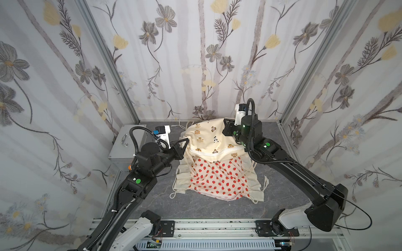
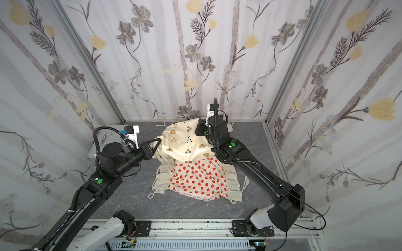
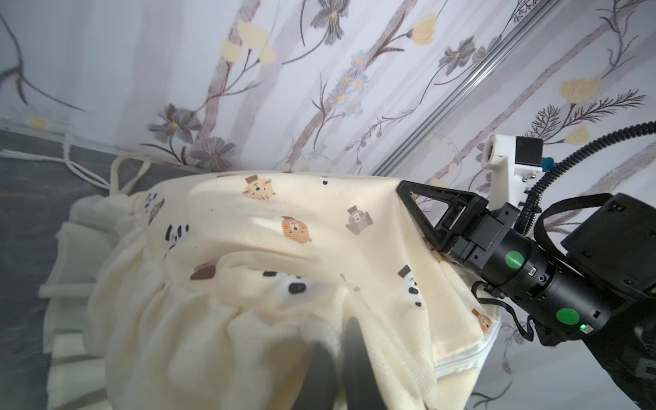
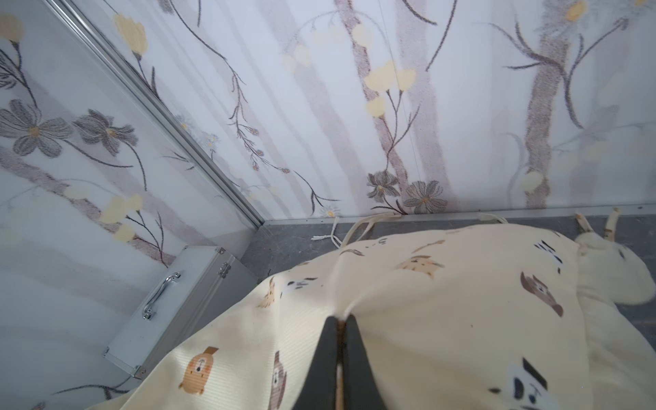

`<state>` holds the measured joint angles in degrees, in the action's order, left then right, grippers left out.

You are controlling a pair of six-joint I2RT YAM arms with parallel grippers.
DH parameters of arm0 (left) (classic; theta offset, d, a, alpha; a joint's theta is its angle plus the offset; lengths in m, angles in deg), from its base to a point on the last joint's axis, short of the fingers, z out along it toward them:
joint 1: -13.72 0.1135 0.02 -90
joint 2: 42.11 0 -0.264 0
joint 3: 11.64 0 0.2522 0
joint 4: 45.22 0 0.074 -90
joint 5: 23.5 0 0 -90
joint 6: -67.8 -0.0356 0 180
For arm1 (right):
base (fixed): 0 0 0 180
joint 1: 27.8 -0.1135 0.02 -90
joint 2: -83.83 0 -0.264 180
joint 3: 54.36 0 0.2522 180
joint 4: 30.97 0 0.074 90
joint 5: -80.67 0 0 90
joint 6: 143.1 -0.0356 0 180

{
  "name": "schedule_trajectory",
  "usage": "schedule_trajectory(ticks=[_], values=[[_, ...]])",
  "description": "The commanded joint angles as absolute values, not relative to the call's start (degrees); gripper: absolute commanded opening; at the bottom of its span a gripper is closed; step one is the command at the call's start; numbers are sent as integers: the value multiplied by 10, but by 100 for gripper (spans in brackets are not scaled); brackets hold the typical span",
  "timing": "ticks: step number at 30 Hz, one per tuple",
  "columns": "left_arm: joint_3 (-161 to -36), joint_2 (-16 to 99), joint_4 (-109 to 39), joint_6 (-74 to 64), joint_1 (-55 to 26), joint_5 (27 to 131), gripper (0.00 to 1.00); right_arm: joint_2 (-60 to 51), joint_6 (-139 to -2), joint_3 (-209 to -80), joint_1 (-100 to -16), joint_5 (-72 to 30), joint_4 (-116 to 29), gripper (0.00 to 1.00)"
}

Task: Zip up pillowcases
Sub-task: Place the pillowcase at the center of the board.

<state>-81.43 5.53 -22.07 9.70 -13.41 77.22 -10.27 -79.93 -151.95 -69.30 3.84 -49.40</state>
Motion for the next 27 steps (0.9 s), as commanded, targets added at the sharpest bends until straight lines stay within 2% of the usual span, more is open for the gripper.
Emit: schedule_trajectory(ticks=[1, 3, 6, 9, 13, 16, 19, 20, 22, 24, 25, 26, 27], values=[[-855, 52, -128, 13, -133, 653, 0, -159, -775, -1567, -710, 17, -434, 0], [-873, 51, -94, -4, -130, 593, 0, -199, -768, -1608, -718, 5, -413, 0], [-898, 56, -115, -49, -119, 556, 0, -259, -754, -1691, -749, -11, -391, 0], [-948, 97, -146, -77, -85, 557, 0, -317, -747, -1787, -756, -15, -404, 0], [-1033, 173, -155, -97, -23, 588, 0, -371, -737, -1854, -755, -28, -374, 0], [-1022, 186, -180, -120, -11, 569, 0, -424, -728, -1892, -754, -33, -358, 0], [-960, 198, -181, -101, 5, 574, 0, -484, -738, -1935, -748, -37, -373, 0], [-929, 199, -187, -86, 9, 573, 0, -497, -747, -1938, -745, -48, -374, 2], [-873, 197, -201, -62, 14, 542, 0, -511, -761, -1938, -741, -70, -375, 24], [-825, 189, -218, -42, 23, 517, 0, -509, -764, -1938, -740, -86, -396, 31], [-807, 187, -225, -32, 30, 518, 5, -500, -763, -1936, -740, -88, -413, 38], [-802, 187, -219, -23, 38, 523, 20, -486, -763, -1929, -740, -88, -429, 47], [-807, 189, -202, -14, 44, 522, 25, -469, -764, -1915, -740, -91, -441, 55]])
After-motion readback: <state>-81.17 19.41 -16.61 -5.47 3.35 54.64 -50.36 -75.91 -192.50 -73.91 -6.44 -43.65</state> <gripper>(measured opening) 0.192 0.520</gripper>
